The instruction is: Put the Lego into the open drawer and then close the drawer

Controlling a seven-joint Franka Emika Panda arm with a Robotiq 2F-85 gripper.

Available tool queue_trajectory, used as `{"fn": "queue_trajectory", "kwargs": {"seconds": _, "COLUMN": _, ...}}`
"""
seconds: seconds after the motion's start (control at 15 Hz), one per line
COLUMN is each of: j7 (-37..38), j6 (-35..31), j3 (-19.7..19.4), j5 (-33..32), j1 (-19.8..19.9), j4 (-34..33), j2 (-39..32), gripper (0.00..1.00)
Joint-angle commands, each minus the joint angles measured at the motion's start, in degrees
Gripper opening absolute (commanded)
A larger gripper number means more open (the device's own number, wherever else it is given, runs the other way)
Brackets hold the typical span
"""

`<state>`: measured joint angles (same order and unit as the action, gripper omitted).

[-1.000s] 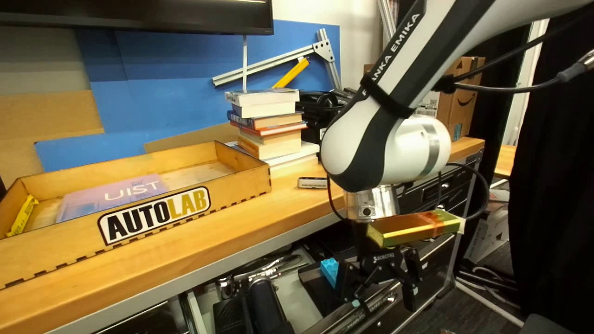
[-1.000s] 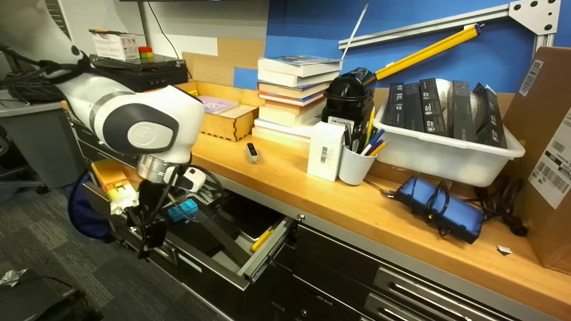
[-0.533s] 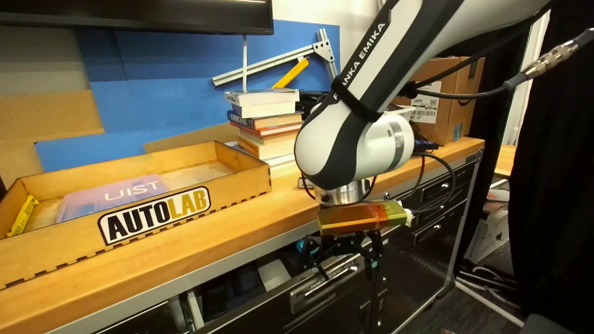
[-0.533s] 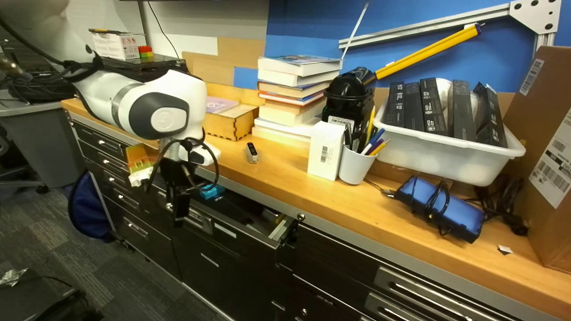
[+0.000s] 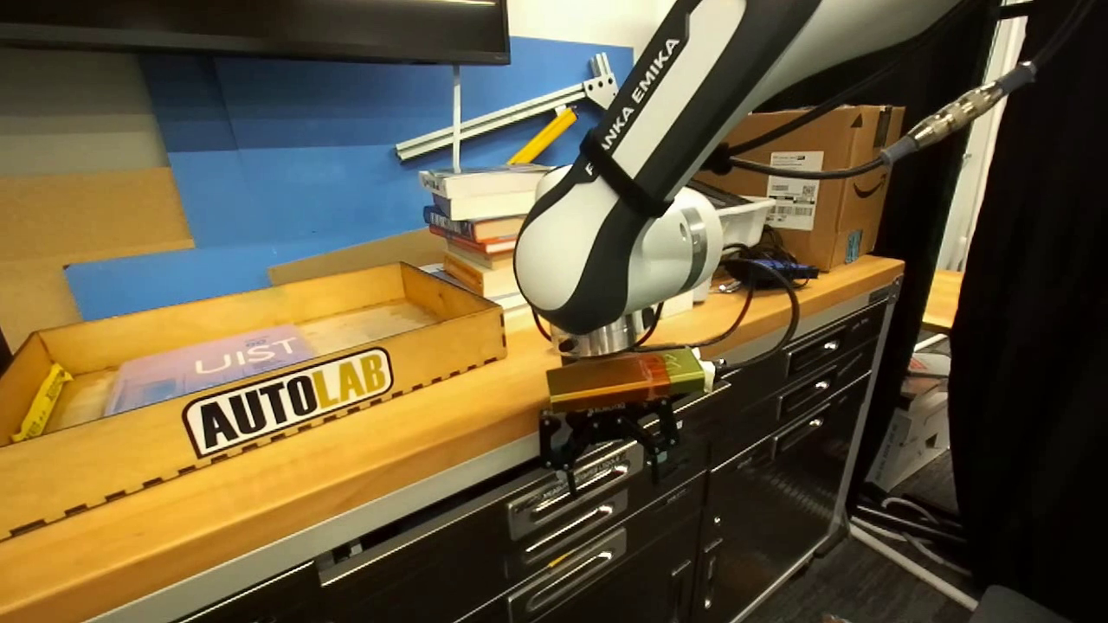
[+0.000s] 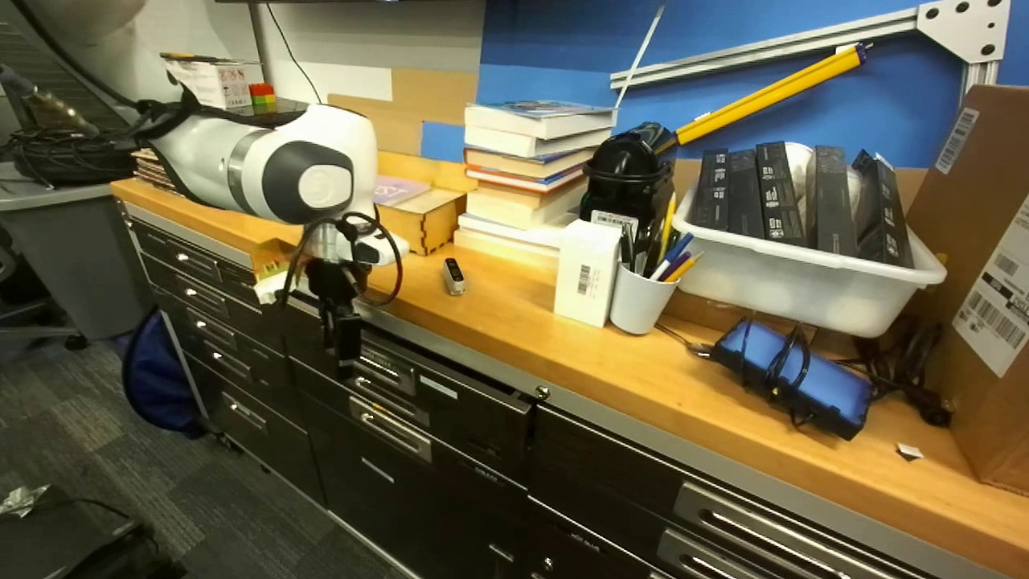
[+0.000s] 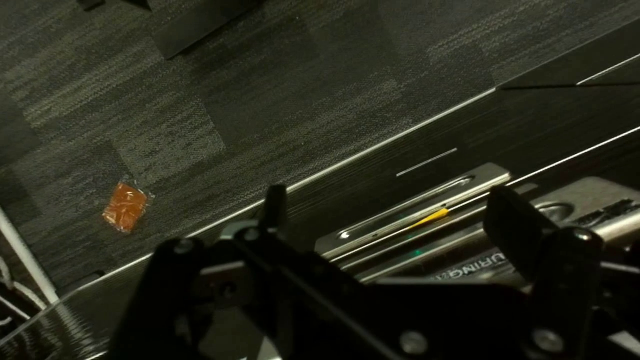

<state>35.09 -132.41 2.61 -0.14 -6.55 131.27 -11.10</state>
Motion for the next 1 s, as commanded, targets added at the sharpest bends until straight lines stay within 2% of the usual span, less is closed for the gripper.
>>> {"fn": "queue_trajectory", "kwargs": {"seconds": 0.0, "j7": -5.9, "j6": 1.4, "j3": 0.8, "j5": -0.7, "j1": -0.5, "j4": 4.9, "j2": 8.9, "gripper": 1.0}}
{"fn": "queue_trajectory", "kwargs": {"seconds": 0.13, "j7": -12.0, "j6": 3.1, "j3": 1.6, "j5": -0.7, "j1": -0.4, "j4": 5.4, "j2": 11.9, "gripper": 1.0}}
{"fn": "queue_trajectory", "kwargs": {"seconds": 0.4, "j7": -16.7, "j6": 7.6, "j3": 2.8, "j5": -4.3, "j1": -0.2, "j4": 2.6, "j2": 15.9, "gripper": 1.0}}
{"fn": "queue_trajectory", "kwargs": {"seconds": 0.67, "j7": -30.4, "j6": 10.9, "j3": 2.7, "j5": 0.7, "j1": -0.2, "j4": -3.9, "j2": 9.6, "gripper": 1.0}}
{"fn": "queue_trajectory", "kwargs": {"seconds": 0.93, "j7": -41.0, "j6": 14.7, "j3": 3.2, "j5": 3.7, "j1": 0.1, "j4": -11.7, "j2": -1.2, "gripper": 1.0}}
